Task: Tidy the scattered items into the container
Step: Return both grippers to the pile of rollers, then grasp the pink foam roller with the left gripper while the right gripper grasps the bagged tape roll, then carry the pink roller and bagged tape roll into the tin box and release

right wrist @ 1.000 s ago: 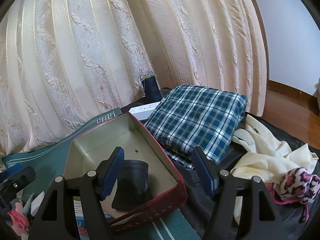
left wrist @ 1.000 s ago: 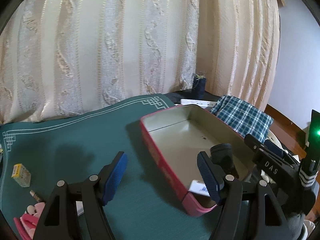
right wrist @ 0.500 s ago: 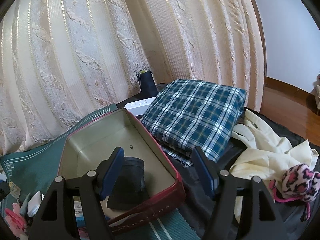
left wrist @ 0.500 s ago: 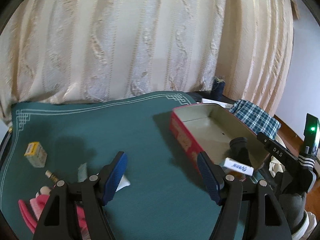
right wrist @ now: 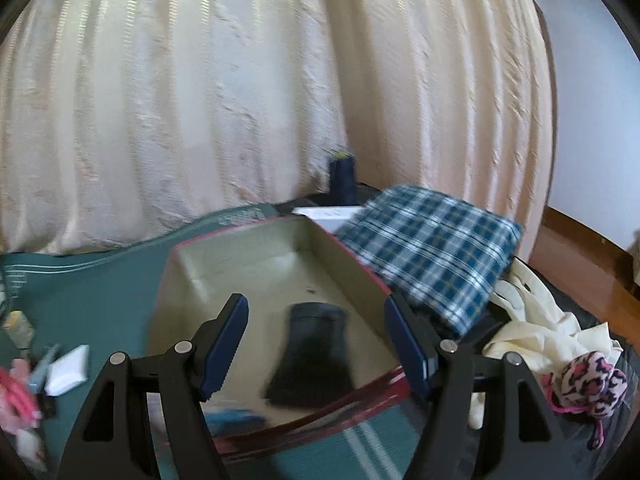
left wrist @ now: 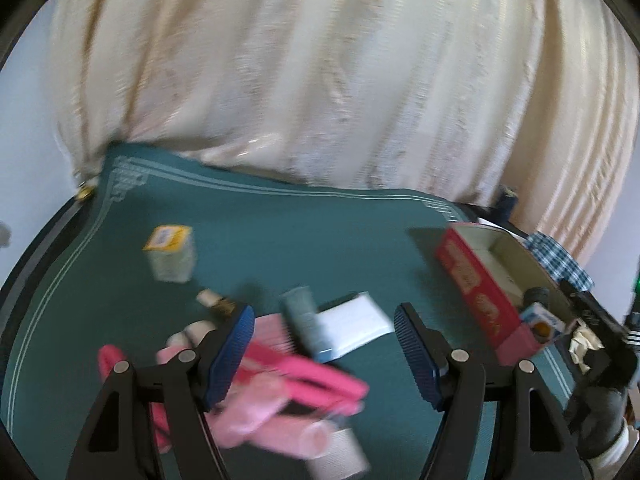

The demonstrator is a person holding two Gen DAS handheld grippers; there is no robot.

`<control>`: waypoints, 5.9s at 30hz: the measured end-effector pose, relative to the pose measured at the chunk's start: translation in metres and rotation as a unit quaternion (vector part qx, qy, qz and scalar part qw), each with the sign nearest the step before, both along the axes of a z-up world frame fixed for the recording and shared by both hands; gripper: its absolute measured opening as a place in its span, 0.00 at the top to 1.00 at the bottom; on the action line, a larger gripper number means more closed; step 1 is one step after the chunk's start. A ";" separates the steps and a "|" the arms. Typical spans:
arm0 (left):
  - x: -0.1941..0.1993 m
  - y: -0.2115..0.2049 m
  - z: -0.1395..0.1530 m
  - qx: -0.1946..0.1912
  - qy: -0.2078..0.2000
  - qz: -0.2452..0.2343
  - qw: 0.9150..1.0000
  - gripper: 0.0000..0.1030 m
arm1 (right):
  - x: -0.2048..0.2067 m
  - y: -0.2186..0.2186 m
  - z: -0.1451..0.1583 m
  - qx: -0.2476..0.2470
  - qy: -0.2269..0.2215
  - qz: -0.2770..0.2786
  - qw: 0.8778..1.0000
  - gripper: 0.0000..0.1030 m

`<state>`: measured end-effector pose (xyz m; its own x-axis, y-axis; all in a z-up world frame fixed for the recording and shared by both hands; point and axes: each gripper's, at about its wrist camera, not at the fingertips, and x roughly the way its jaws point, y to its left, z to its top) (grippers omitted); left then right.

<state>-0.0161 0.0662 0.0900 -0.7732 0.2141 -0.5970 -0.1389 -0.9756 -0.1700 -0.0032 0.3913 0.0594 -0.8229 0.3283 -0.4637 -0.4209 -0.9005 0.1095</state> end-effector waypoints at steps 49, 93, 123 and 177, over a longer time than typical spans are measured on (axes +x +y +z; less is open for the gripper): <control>-0.014 -0.145 -0.092 0.059 -0.098 0.089 0.989 0.57 | -0.009 -0.242 -0.067 -0.062 -0.193 0.366 0.908 0.24; 0.028 -0.152 -0.037 0.098 0.001 0.082 0.992 0.61 | -0.005 -0.208 -0.048 -0.114 -0.134 0.328 0.928 0.61; 0.017 0.009 0.012 0.051 0.021 -0.065 0.996 0.61 | -0.015 0.003 -0.006 -0.121 -0.039 0.106 0.986 0.61; -0.060 0.219 0.021 0.038 -0.002 -0.215 0.976 0.32 | 0.016 0.021 -0.010 -0.055 0.027 -0.001 0.998 0.32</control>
